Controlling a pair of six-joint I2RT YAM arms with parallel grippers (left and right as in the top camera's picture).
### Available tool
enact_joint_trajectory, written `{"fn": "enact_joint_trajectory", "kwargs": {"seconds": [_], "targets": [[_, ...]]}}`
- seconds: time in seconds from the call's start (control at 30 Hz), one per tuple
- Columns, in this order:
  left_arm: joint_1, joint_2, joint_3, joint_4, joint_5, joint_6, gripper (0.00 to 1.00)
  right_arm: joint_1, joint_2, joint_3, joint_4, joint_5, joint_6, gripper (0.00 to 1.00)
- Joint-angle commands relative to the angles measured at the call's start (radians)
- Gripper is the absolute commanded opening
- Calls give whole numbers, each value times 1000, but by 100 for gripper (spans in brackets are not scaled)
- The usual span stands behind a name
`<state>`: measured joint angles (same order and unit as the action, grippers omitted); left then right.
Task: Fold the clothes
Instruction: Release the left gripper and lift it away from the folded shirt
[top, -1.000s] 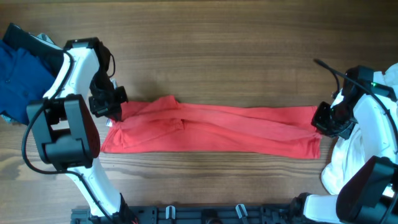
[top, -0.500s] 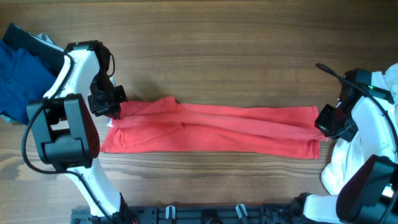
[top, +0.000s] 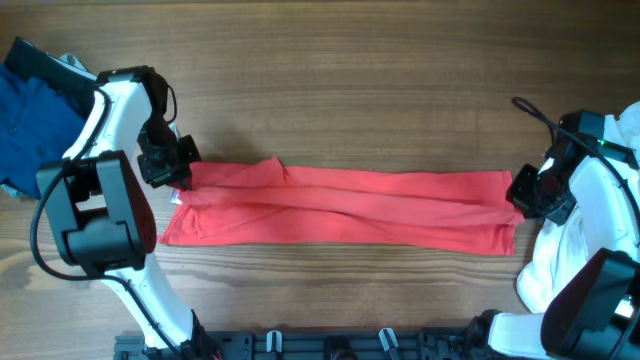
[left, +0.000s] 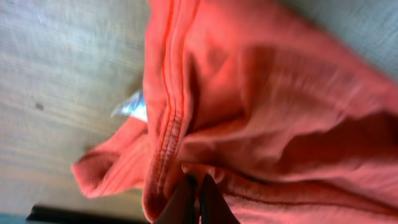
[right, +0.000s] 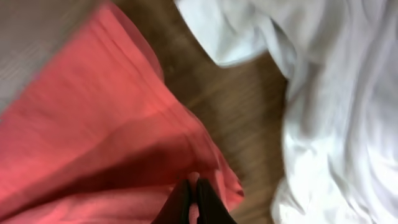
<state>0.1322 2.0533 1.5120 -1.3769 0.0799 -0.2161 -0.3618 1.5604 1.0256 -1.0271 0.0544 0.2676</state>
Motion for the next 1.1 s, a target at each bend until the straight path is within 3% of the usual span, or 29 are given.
{"fn": "enact_joint_trajectory", "kwargs": {"seconds": [0.0, 0.07, 0.17, 0.37, 0.47, 0.6, 0.83, 1.07], "targets": [[2, -17, -7, -43, -37, 37, 4, 0, 6, -6, -33, 104, 24, 8], [2, -17, -7, -55, -48, 37, 11, 0, 6, -6, -33, 104, 24, 20], [2, -19, -6, -61, -47, 37, 19, 0, 6, -5, -20, 103, 24, 27], [0, -118, 67, -34, 19, 37, 24, 0, 6, -5, 32, -146, -110, 27], [-21, -196, 72, 69, 170, 53, 49, 7, 6, -5, 32, -264, -156, 27], [-102, -185, 61, 149, 174, 56, 63, 30, 6, -6, 32, -261, -153, 31], [-304, -41, 43, 207, 174, 27, 63, 30, 7, -7, 43, -235, -126, 32], [-354, 74, 43, 305, 163, -88, 59, 30, 7, -7, 43, -235, -128, 32]]}}
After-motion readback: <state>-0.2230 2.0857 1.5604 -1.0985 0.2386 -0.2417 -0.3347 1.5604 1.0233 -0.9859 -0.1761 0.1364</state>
